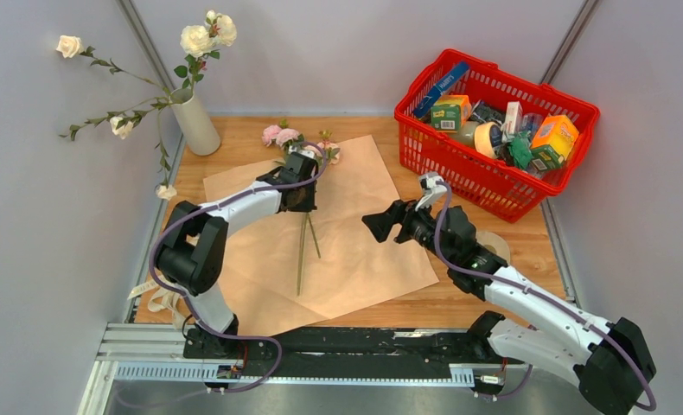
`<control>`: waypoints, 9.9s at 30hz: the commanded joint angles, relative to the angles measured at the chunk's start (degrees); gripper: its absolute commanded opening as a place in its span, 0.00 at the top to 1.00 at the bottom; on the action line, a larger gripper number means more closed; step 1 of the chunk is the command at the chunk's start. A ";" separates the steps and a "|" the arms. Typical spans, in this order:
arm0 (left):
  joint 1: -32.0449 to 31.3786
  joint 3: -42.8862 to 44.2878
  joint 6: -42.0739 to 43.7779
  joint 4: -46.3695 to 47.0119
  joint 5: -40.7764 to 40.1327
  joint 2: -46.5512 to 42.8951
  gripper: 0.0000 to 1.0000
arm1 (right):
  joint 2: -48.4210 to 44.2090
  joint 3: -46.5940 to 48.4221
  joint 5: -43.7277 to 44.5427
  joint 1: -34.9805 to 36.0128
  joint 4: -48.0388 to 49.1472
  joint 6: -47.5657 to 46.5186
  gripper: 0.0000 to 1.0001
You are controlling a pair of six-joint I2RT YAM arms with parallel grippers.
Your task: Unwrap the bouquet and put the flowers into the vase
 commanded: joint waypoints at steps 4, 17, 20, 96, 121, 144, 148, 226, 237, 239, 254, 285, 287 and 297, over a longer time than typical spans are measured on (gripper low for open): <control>-0.51 2.81 -2.19 -0.69 3.00 -5.59 1.00 | -2.85 -0.35 0.40 -0.08 0.59 -0.47 0.09; -0.43 0.26 11.24 18.20 -7.79 -29.93 1.00 | -4.43 -0.88 3.12 -0.08 -0.63 -0.82 0.00; 0.01 0.26 19.66 26.18 -10.27 -33.97 1.00 | -5.22 -0.61 3.74 -0.08 -2.04 -0.47 0.00; 33.85 25.32 38.95 75.61 -12.21 19.11 0.97 | 0.14 8.26 2.43 -3.59 -3.27 -8.38 0.00; 33.85 3.95 17.41 47.23 0.01 -11.21 0.38 | 1.98 9.06 -4.08 -3.59 -4.94 -1.44 0.00; 29.19 -16.52 -5.18 0.29 32.89 -44.87 0.37 | 29.30 19.33 0.04 -0.26 -3.01 4.81 0.50; 24.45 -22.32 -5.00 0.98 34.20 -49.61 0.37 | 36.33 23.19 3.39 2.20 -3.01 4.37 0.52; 24.09 -38.50 -23.81 33.23 35.43 -48.84 0.33 | 31.08 12.14 5.94 17.50 16.41 10.17 1.00; 21.19 -41.57 -28.20 41.50 35.69 -46.47 0.36 | 26.16 9.76 4.01 21.72 19.49 10.17 1.00; 20.93 -42.45 -29.43 43.07 35.52 -46.81 0.43 | 25.80 9.58 4.36 22.33 19.49 10.26 1.00; 20.93 -34.99 -16.72 31.50 27.71 -52.17 1.00 | 23.61 7.39 6.20 23.39 17.30 7.53 0.53; 26.64 3.77 36.57 62.94 0.19 -23.72 1.00 | 9.98 6.85 16.85 21.90 5.51 -5.13 0.00; 27.87 6.32 36.66 64.43 -0.25 -20.37 1.00 | 11.12 7.73 15.35 21.19 5.51 -4.43 0.00; 34.02 16.60 36.13 71.21 2.38 -7.80 1.00 | 16.66 10.90 12.45 19.79 6.74 -3.98 0.00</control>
